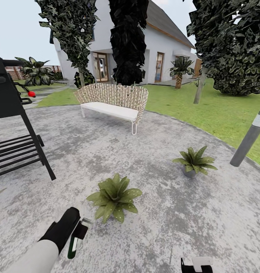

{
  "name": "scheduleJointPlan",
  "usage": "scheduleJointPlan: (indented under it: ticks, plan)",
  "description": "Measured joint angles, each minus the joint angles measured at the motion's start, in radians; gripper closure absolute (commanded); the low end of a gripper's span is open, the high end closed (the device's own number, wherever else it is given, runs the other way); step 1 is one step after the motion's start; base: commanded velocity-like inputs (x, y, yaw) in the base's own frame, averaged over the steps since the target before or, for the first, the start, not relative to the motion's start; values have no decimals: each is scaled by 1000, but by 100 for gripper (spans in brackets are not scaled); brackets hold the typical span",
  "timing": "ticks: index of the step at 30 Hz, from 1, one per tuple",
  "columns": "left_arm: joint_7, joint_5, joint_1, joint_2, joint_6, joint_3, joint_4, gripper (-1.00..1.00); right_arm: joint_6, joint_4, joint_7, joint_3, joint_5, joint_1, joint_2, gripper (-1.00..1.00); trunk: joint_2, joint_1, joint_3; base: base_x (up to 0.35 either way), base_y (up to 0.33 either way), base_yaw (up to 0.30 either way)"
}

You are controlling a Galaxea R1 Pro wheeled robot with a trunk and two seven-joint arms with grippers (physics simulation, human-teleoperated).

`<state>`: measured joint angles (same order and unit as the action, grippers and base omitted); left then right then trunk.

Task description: Pick up the pesticide atomizer in the garden and spray insectifuge to fully cover both potted plants in the garden.

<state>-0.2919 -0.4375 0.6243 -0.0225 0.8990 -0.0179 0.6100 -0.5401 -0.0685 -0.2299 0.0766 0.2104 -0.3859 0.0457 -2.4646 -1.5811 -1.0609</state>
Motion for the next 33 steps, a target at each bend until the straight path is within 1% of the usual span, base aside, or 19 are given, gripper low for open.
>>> scheduleJointPlan:
  ticks: [6, 8, 11, 14, 19, 25, 27, 30, 33]
  plan:
    - [-2, 0, -1, 5, 5, -7, -42, 100, 0, 1, 3, 0, 2, 0, 2, -100, 0, 0, 0, 0, 1, 0]
    - [-1, 0, -2, 7, 4, -39, -68, 100, 0, 0, 3, 0, 2, 0, 3, -100, 0, 0, 0, 0, 0, 0]
    - [-1, -2, -2, -1, 3, -52, -75, 100, 0, 0, 3, 0, 2, 0, 4, -100, 0, 0, 0, 0, 0, 0]
    - [2, -2, -3, -8, 4, -53, -77, 100, 0, 0, 3, 0, 2, 0, 2, -100, 0, 0, 0, 0, 83, 0]
    - [9, -4, -13, -8, 2, -55, -76, 100, 0, 0, 2, 0, 1, 0, -1, -100, 0, 0, 0, 51, 264, -8]
    - [10, -3, -18, -4, -1, -58, -76, 100, 0, 0, 2, 0, 0, 0, -1, -100, 0, 0, 0, 221, 249, -240]
    - [11, -4, -35, 0, -9, -58, -76, 100, 0, 0, 2, 0, 0, 0, -1, -100, 0, 0, 0, 213, 164, -243]
    - [12, -5, -44, -1, -15, -59, -77, 100, 0, 0, 2, 0, 1, 0, -1, -100, 0, 0, 0, 62, 41, -67]
    - [12, -6, -81, -5, -23, -61, -66, 100, 0, 0, 2, 0, 1, 0, -1, -100, 0, 0, 0, 12, 8, -13]
